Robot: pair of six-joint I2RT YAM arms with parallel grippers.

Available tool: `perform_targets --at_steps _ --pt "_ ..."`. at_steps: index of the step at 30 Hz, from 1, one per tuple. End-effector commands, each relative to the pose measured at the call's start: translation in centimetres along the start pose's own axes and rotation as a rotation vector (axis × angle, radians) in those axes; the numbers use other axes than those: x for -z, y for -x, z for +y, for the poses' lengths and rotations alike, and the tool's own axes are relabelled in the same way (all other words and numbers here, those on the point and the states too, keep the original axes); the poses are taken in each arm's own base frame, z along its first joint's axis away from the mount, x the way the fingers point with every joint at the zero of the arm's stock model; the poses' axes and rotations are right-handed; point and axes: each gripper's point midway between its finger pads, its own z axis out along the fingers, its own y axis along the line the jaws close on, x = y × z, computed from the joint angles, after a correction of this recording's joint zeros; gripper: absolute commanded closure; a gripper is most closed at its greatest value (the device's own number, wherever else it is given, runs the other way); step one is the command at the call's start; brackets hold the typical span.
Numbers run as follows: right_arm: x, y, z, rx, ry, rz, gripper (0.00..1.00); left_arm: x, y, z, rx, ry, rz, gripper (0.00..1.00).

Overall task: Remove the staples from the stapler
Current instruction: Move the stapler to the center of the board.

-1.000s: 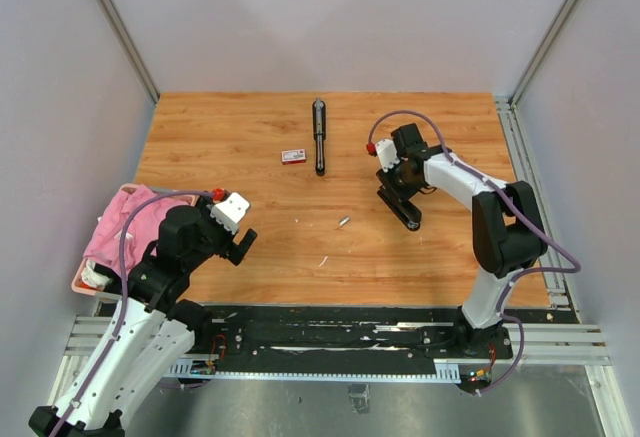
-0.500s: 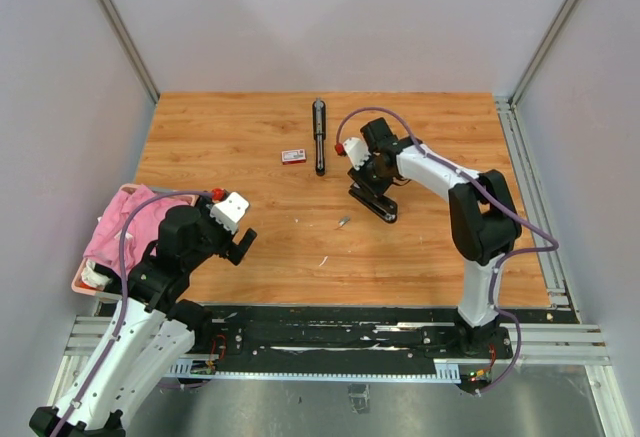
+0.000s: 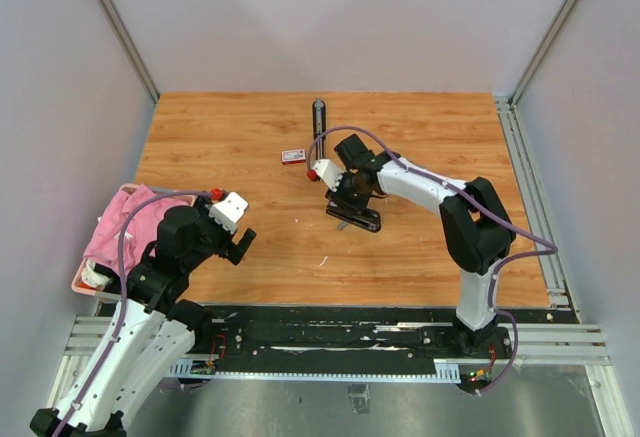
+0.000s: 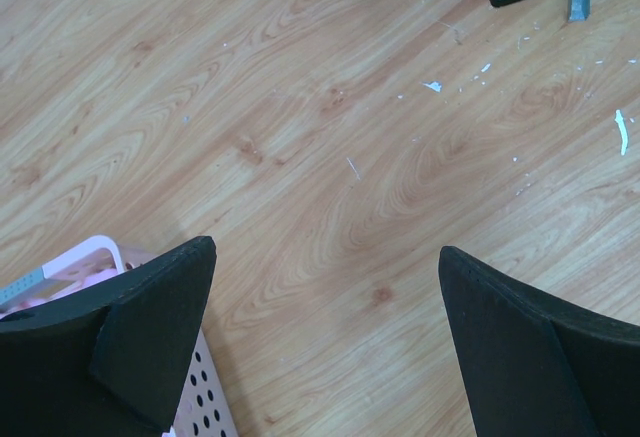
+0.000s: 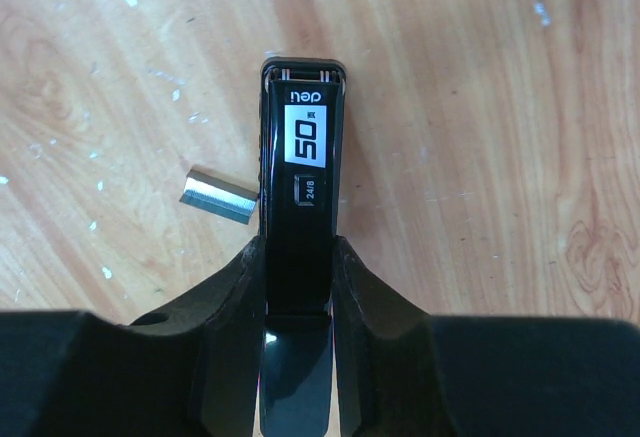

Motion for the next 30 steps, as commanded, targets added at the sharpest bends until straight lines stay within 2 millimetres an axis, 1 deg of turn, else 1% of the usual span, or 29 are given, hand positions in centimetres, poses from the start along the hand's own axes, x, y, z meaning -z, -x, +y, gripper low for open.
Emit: perform_targets --at_steps 1,9,12,17,23,30 --pt "0.1 -2.0 4.4 0.083 0.121 0.059 0.81 0.0 0.4 0.0 0.004 0.000 -0.026 0.02" --pt "0.5 -3.0 8.1 0.165 0.200 0.077 0.81 0.1 0.4 0.1 0.006 0.003 -0.027 0.02" --pt "0.6 -3.1 9.1 0.178 0.231 0.077 0.82 0.1 0.4 0.1 0.006 0.005 -0.027 0.02" --pt "0.8 -3.2 10.2 0.185 0.267 0.078 0.82 0.1 0.4 0.1 0.006 0.004 -0.030 0.02" --pt "1.0 -3.1 10.7 0.193 0.290 0.068 0.82 0.1 0.4 0.1 0.006 0.005 -0.033 0.02" --pt "1.6 -2.9 12.5 0.240 0.351 0.055 0.83 0.2 0.5 0.1 0.004 0.004 -0.034 0.02"
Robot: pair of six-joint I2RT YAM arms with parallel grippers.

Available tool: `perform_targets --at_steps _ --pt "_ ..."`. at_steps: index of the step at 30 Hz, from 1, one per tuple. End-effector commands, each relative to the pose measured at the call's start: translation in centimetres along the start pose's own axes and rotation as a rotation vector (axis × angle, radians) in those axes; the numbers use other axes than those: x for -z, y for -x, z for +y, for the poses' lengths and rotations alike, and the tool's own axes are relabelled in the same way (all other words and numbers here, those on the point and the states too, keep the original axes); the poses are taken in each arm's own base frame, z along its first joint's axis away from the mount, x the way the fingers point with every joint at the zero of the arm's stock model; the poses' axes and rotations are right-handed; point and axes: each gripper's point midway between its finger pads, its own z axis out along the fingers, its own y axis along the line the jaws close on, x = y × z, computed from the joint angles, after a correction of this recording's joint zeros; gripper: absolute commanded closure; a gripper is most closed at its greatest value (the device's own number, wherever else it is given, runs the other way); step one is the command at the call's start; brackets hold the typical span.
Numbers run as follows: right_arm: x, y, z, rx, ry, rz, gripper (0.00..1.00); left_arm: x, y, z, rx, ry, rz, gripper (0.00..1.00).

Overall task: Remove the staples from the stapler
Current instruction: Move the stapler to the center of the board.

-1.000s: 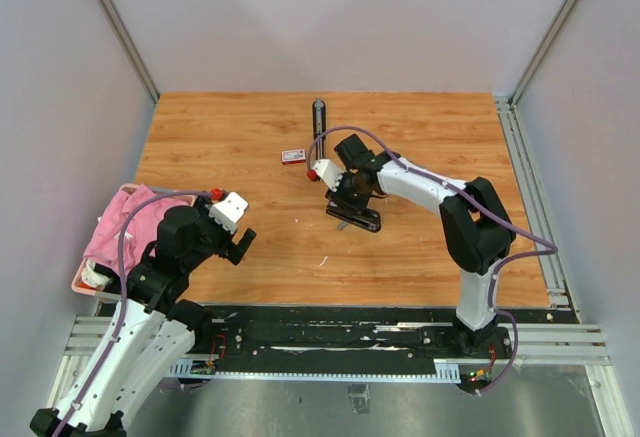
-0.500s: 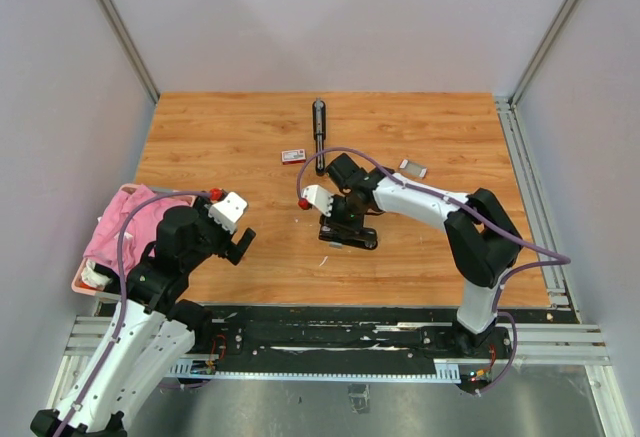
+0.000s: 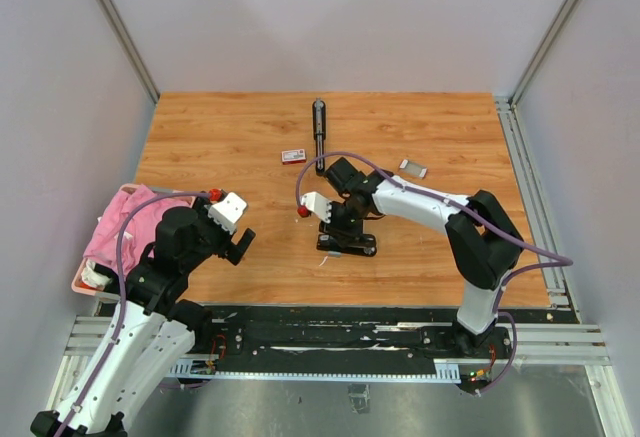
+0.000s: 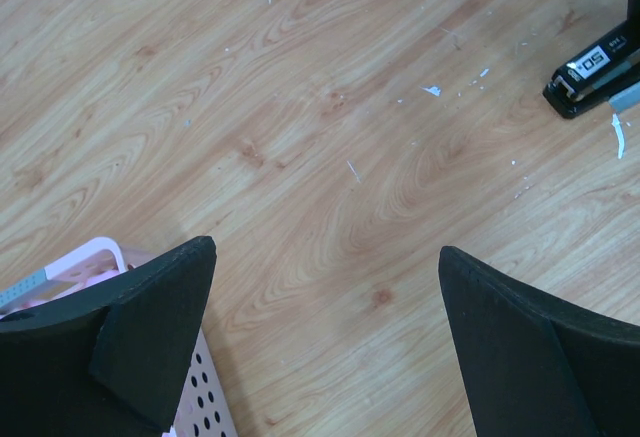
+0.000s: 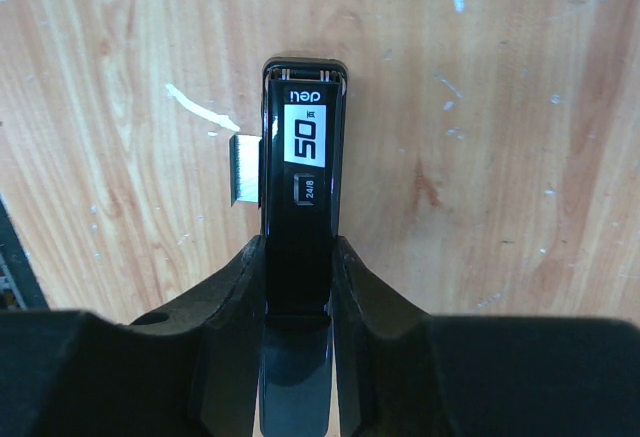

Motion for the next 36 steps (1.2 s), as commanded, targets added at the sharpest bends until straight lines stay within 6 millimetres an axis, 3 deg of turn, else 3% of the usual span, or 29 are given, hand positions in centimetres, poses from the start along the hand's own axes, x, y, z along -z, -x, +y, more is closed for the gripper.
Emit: perform_targets --at_steps 1,15,24,28,32,33,36 --pt "-0.1 -1.1 4.1 0.020 0.131 0.049 0.83 -0.1 0.2 0.0 0.002 0.001 -0.019 0.02" --pt "0.7 0.4 -2.6 0.009 -0.147 0.053 0.79 -0.1 0.2 0.1 0.002 0.003 -0.018 0.02" --pt "1.8 1.5 -4.0 0.006 -0.166 0.035 0.64 -0.2 0.3 -0.1 -0.003 -0.013 -0.020 0.02" --pt "4.0 1.8 -4.2 -0.004 -0.193 0.008 0.58 -0.3 0.5 -0.2 -0.032 -0.030 -0.018 0.02" --pt "7.8 1.5 -4.9 -0.041 -0.254 -0.057 0.53 -1.1 0.8 -0.4 -0.078 -0.075 0.010 0.02" --pt "8.8 1.3 -5.1 -0.057 -0.268 -0.078 0.44 -1.3 1.0 -0.5 -0.088 -0.090 0.020 0.02" --pt "11.8 0.1 -5.7 -0.119 -0.308 -0.142 0.35 -2.2 2.0 -0.4 -0.128 -0.135 0.049 0.02"
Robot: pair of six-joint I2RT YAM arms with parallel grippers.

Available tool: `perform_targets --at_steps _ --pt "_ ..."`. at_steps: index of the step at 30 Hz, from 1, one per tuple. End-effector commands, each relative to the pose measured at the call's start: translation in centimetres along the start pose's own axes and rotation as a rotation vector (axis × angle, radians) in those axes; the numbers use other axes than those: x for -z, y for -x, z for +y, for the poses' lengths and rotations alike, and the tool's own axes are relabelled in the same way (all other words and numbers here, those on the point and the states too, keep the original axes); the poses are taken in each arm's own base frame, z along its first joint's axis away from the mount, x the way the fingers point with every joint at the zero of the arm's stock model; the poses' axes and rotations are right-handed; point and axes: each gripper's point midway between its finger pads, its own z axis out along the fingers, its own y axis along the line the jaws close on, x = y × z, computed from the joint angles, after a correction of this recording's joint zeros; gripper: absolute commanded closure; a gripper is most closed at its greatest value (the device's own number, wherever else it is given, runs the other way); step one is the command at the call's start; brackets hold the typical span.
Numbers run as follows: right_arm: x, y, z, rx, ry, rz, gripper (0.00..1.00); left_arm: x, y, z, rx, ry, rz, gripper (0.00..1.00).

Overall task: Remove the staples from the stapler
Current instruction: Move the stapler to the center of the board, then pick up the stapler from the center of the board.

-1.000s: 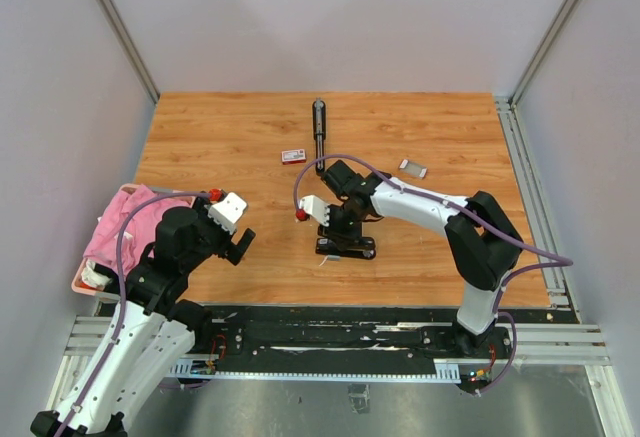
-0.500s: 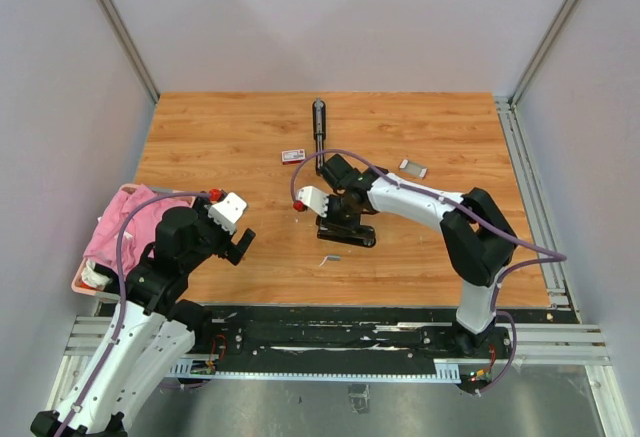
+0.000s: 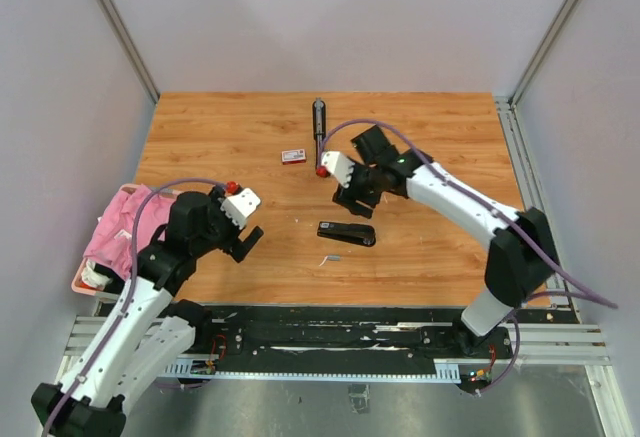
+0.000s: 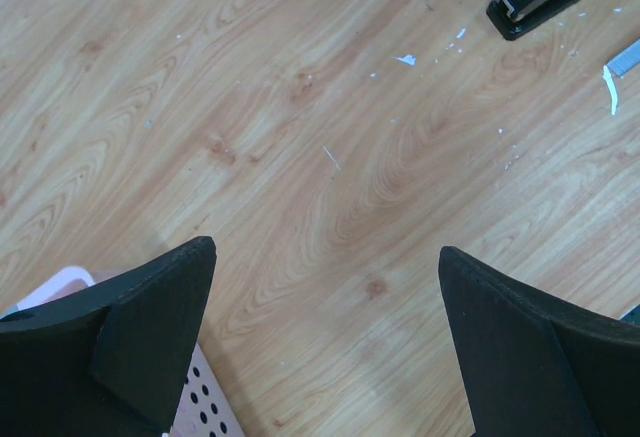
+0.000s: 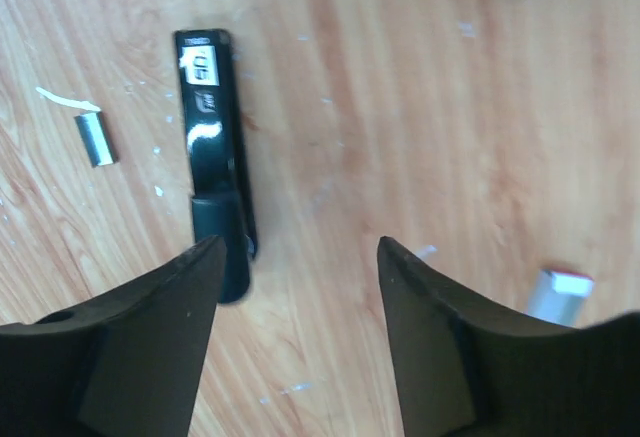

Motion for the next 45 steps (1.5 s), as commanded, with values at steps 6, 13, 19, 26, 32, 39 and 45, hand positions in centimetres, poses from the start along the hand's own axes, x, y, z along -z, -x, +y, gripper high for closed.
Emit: perform_targets --at_steps 6,13,19,26,32,39,45 --pt "8.2 -4.3 -3.3 -0.235 -0.106 -0.196 0.33 -2.5 7.6 0.7 -0.125 -0.171 -0.036 0.02" --pt "10.2 -6.9 -5.2 -0.416 -0.097 -0.335 0.31 -7.1 12.2 -2.9 -0.211 -0.347 -0.024 0.02" --pt "11.1 -8.1 -6.2 -0.435 -0.143 -0.358 0.31 -11.2 14.0 -7.0 -0.296 -0.462 0.015 0.02" --pt "12.2 -9.6 -7.8 -0.470 -0.243 -0.361 0.31 -14.4 13.5 -13.0 -0.418 -0.562 0.090 0.02" --pt "12.8 -10.3 -8.4 -0.502 -0.277 -0.368 0.31 -16.7 11.4 -16.6 -0.510 -0.566 0.174 0.02" --pt "13.3 -10.6 -8.4 -0.518 -0.281 -0.386 0.31 -18.9 10.7 -18.2 -0.577 -0.557 0.208 0.02" --pt "13.5 -11.0 -8.7 -0.534 -0.292 -0.390 0.31 -20.2 10.1 -19.5 -0.607 -0.612 0.227 0.01"
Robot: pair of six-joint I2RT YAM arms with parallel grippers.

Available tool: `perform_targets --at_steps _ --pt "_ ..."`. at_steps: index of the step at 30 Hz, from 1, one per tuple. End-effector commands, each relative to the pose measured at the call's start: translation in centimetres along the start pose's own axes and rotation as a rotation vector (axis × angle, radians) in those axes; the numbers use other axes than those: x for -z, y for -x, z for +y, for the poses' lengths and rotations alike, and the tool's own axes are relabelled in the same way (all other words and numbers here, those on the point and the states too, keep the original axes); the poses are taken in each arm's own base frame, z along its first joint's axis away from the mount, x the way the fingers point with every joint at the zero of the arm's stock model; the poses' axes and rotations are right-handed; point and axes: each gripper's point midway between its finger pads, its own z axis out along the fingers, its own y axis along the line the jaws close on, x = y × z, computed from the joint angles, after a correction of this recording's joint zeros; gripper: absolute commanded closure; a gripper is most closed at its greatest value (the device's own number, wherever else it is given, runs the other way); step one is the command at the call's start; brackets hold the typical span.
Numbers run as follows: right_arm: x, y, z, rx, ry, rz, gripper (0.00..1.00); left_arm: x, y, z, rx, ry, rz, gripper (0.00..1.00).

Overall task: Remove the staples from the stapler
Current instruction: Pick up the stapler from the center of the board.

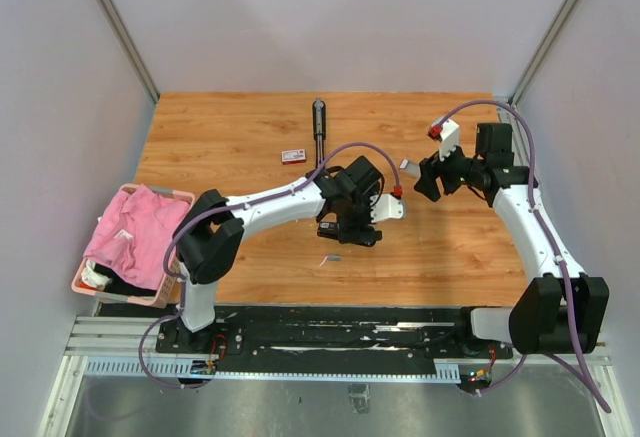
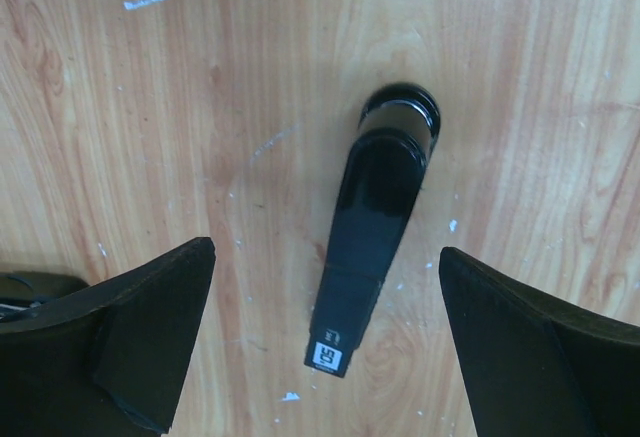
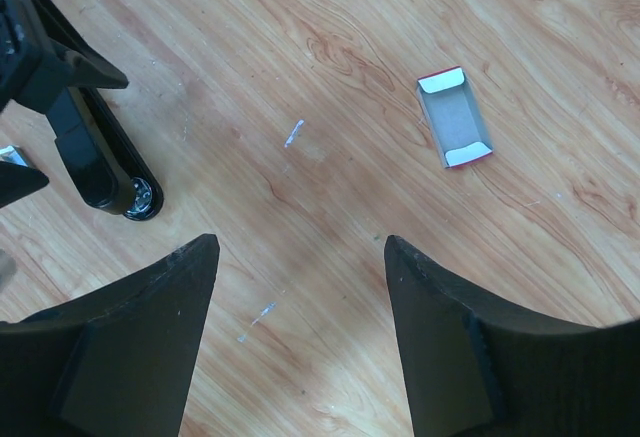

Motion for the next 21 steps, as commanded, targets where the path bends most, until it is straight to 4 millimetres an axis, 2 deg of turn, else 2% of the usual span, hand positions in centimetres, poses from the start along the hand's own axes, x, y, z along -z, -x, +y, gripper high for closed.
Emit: perform_targets --at_steps 1,5,13,18,21 --pt "0.6 0.2 -0.5 -0.025 -0.021 -0.031 0.31 -0.8 1.6 0.1 -0.037 -0.026 -0.019 0.02" --pt "0.7 0.0 -1.0 -0.039 -0.034 -0.034 0.32 -1.8 1.7 -0.6 -0.032 -0.049 -0.010 0.08" --pt "0.7 -0.3 -1.6 -0.061 -0.051 -0.025 0.34 -2.7 1.7 -2.1 -0.025 -0.091 -0.003 0.19" --pt "0.9 -0.3 -1.8 -0.075 -0.054 -0.030 0.34 -2.9 1.8 -2.3 -0.012 -0.100 -0.003 0.35" --pt "1.0 -0.3 -1.9 -0.085 -0.054 -0.033 0.35 -3.1 1.9 -2.3 -0.004 -0.097 -0.002 0.40"
